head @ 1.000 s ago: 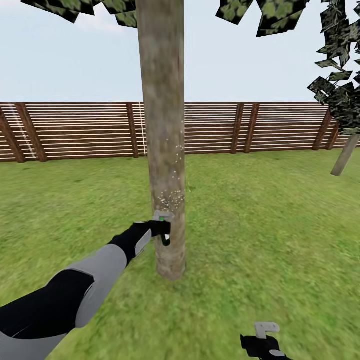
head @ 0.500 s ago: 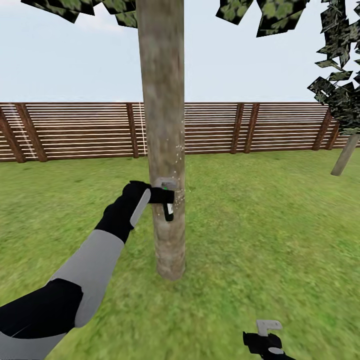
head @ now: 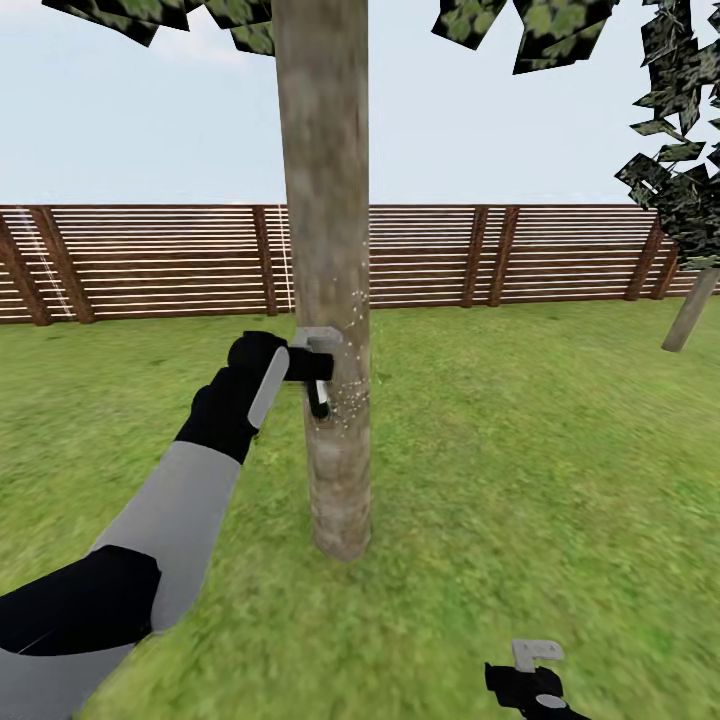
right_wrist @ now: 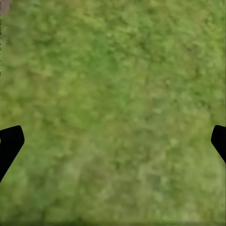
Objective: In the garden, pick up the pesticide atomizer on the floor and spray pesticide onto both trees until each tree trunk is fully covered.
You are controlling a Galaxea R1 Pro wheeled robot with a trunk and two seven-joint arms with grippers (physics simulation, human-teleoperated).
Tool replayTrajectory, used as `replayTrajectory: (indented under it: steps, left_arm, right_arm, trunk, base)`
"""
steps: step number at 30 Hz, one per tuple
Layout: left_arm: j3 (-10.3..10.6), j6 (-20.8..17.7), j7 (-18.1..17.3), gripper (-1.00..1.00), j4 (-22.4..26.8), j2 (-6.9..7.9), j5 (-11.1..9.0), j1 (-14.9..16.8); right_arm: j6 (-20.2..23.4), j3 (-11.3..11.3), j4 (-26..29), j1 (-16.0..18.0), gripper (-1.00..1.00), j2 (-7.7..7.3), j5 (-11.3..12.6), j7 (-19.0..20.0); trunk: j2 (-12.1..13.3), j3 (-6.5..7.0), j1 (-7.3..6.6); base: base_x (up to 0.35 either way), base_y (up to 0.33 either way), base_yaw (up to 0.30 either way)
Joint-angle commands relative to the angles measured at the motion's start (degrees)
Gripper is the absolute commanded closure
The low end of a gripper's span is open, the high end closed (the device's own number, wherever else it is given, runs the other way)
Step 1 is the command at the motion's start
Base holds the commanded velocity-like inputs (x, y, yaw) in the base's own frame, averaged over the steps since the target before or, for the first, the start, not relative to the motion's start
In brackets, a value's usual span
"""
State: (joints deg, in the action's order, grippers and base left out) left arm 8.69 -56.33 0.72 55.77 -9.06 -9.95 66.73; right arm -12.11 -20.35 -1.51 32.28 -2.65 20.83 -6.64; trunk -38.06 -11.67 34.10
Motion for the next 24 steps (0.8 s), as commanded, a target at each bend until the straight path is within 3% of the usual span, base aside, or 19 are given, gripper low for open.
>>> replayTrajectory:
  steps: [1,4,6,9,13,24]
  left_arm:
    - [-0.03,-0.29,0.45,1.0,-0.01,0.0,-0.33,1.5]
    - [-0.1,-0.38,0.76,1.0,-0.45,0.0,-0.33,4.83]
    - [-0.25,-0.44,0.84,1.0,-0.68,0.0,-0.33,8.14]
    - [-1.0,-0.45,0.86,1.0,-0.78,0.04,-0.33,10.6]
    - [-2.78,-0.51,0.86,1.0,-7.35,0.01,-0.33,17.64]
    - [-2.98,-0.64,0.87,1.0,-17.02,0.0,-0.33,34.08]
  right_arm:
    - [-0.29,-0.48,-0.16,0.07,-1.0,0.06,0.44,-0.04]
    - [0.18,-0.49,-0.13,0.1,-1.0,0.09,0.44,-0.04]
    - [3.29,-0.51,1.09,0.07,-1.0,0.1,0.44,0.03]
    - [4.15,-0.53,1.85,0.08,-1.0,0.1,0.44,0.05]
    - [4.44,-0.54,2.11,0.07,-1.0,0.05,0.44,0.05]
    - [4.51,-0.55,2.12,0.07,-1.0,0.09,0.44,0.05]
  trunk:
    - [-0.07,-0.1,0.02]
    - [-0.07,-0.1,0.02]
    - [-0.07,-0.1,0.02]
    - [-0.07,-0.1,0.02]
    - [-0.07,-0.1,0.02]
    - [-0.07,-0.1,0.02]
  base:
    - [0.0,0.0,0.0]
    - [0.0,0.0,0.0]
    - [0.0,0.0,0.0]
    - [0.0,0.0,0.0]
    - [0.0,0.0,0.0]
    - [0.0,0.0,0.0]
